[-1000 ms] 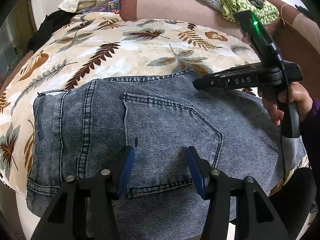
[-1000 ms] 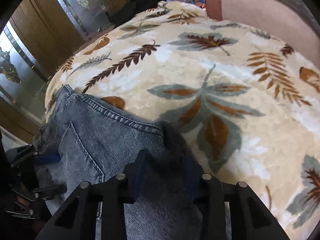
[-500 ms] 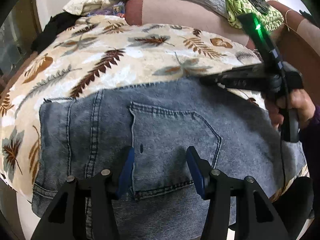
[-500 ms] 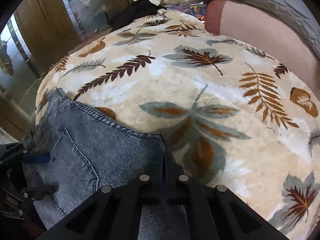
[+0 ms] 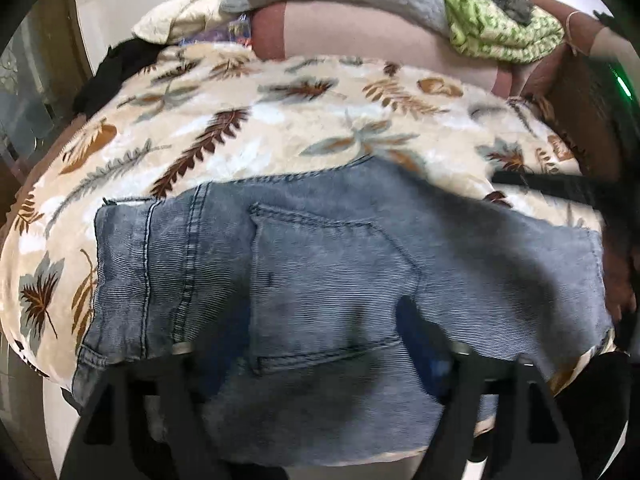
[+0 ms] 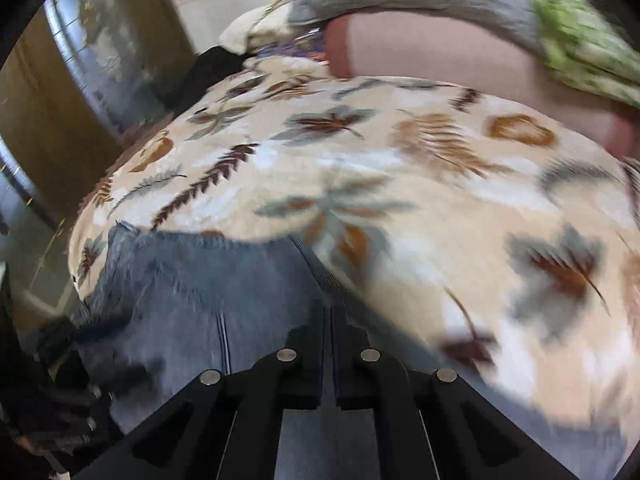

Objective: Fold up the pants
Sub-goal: 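Open the right gripper and lift both grippers off the jeans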

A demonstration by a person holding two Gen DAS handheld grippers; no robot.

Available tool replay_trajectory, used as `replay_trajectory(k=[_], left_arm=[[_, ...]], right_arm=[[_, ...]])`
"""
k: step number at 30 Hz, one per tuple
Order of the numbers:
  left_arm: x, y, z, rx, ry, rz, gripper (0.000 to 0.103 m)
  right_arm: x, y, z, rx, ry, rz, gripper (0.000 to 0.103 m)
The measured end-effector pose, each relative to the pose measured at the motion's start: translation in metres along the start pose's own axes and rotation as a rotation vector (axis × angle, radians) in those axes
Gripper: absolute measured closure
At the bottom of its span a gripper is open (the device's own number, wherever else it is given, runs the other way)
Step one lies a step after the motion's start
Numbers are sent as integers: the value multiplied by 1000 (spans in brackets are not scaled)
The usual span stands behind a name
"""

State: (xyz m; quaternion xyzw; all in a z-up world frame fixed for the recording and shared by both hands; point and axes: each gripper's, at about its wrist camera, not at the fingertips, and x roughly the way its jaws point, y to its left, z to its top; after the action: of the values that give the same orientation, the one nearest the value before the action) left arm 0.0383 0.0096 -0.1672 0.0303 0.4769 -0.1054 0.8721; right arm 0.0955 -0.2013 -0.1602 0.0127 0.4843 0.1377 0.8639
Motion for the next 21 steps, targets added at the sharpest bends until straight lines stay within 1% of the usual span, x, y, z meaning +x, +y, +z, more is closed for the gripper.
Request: replay_trajectory(k=[1,3,6,9,11,12,13,15,16,17,19,21], left_arm=[[-3,-8,-2,7,-3,-18,21],[-4,-23,-6,27,7,-42,21],[-1,-44,-12,55,39,-35,21],[8,-65,-19,114,103,1,21],[14,-75,-25,157,105,37,21],[20,-79,-28,177,115,58,21],[27,-79,-30,179,139,63,21],[47,-74,-36,137,210,56,18],[50,-71,-38,117,203,46,13],[49,-68,-39,98,177,30,11],[49,-69,-41,107,170,36,9],[50,-73,-43,123,155,50,4]], right_arm=[[-9,-3,-12,23,1,-13,99],[-29,-11,-47,78,-2,-45,99],[-49,-37,-90,194,-2,-75,99],[-70,-68,-133,330,-27,-103,99],[-75,-82,-155,402,-29,-126,99],[-76,-86,-162,416,-26,-157,99],[-76,-91,-170,433,-19,-195,99],[-72,-101,-179,495,-3,-221,99],[-68,-104,-183,524,-1,-223,98],[-68,-105,-187,535,-21,-221,98],[-67,-105,-191,565,-53,-227,98],[-66,-103,-194,579,-78,-239,98]])
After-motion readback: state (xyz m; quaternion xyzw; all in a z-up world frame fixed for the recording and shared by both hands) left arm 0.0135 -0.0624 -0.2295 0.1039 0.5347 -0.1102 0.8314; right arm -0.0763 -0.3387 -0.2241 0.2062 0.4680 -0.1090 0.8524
